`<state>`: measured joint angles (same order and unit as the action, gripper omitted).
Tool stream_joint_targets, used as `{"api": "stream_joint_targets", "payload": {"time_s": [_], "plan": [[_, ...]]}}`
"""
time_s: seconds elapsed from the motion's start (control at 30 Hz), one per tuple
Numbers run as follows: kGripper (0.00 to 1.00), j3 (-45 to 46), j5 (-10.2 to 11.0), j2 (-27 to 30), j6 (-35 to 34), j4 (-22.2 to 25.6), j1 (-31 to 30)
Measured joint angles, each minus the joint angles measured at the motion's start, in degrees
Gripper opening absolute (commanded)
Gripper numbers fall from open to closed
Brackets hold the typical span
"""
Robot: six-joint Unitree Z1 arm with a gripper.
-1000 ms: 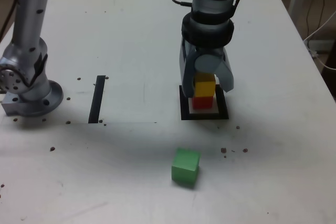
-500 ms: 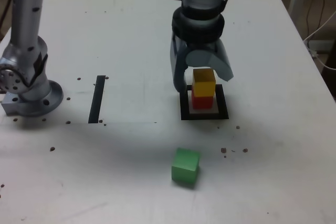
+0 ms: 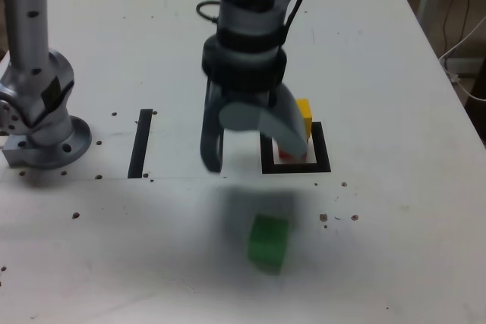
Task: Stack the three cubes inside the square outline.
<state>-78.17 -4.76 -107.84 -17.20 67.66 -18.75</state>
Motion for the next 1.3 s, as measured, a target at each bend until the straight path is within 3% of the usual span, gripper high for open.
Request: {"api": "stream_joint_targets", "payload": {"time_s": [0.33,0.6,0.77,0.97,1.1,1.3], "plan": [[0.98,-1.35,-1.06,-3.36,-6.09,-3.75,-10.19],[0.89,-2.24,-1.48,-8.65,-7.03,-6.81,-14.08],[0.82,-3.22,-0.09,-10.56,-7.05,-8.42,-14.35],[0.65,-4.25,2.74,-11.77,-7.05,-8.79,-14.38],[0.61,-4.33,4.44,-12.15,-7.05,-8.79,-14.38],[0.48,-4.30,5.14,-12.37,-7.05,-8.08,-14.38]]}}
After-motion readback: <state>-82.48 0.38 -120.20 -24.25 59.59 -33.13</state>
